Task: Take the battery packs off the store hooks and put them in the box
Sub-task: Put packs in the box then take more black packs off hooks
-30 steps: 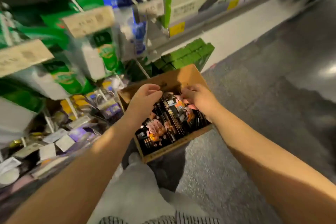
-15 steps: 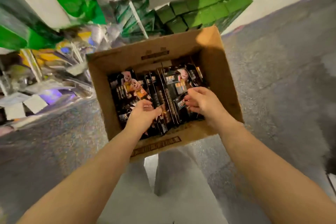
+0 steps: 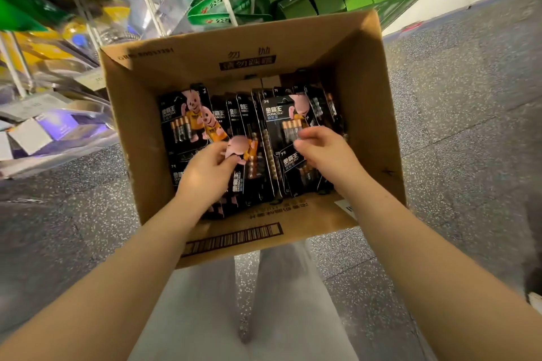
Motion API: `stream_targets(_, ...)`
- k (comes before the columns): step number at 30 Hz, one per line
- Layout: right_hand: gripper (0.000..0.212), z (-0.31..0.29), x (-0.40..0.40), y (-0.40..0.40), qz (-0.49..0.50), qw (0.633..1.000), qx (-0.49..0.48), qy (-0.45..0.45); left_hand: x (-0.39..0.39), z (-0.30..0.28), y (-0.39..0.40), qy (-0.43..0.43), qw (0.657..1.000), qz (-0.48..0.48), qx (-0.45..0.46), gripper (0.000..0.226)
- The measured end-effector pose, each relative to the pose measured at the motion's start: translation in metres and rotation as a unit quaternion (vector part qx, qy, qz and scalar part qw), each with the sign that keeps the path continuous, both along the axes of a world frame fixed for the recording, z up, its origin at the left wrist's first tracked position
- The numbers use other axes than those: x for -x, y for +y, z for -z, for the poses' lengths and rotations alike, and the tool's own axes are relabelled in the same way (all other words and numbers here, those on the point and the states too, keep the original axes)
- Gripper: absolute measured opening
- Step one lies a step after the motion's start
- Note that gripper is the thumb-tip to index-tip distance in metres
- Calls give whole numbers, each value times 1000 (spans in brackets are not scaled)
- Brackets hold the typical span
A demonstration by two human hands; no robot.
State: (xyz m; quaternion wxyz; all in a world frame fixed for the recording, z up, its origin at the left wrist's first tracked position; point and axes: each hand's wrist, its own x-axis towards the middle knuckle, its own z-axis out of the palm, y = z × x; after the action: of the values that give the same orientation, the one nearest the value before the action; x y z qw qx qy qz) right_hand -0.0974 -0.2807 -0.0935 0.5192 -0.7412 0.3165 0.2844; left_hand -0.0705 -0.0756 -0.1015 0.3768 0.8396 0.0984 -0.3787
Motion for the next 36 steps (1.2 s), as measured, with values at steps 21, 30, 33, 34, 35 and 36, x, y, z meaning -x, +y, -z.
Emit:
stream_targets(21, 12, 3, 6, 40, 118, 980, -156, 20, -27, -16, -4, 167, 951, -156, 207, 24)
stream_targets(30, 40, 22, 0, -17, -59, 988, 138, -31, -16, 7, 7, 168, 939, -224, 199, 29)
stream_targets(33, 33, 32, -1, -14, -140, 974, 179, -23, -12, 10, 7, 162, 941, -227, 193, 34)
stream_targets(34, 25, 34, -2, -14, -147, 970, 192, -34, -11, 11, 7, 157, 943, -225, 188, 33)
stream_targets(35, 17, 33, -3, -14, -156, 965, 204, -47, -10, 12, 8, 154, 943, -225, 189, 33)
stream_targets(36, 11, 32, -5, -16, -174, 960, 213, -59, -10, 13, 8, 151, 944, -224, 189, 33)
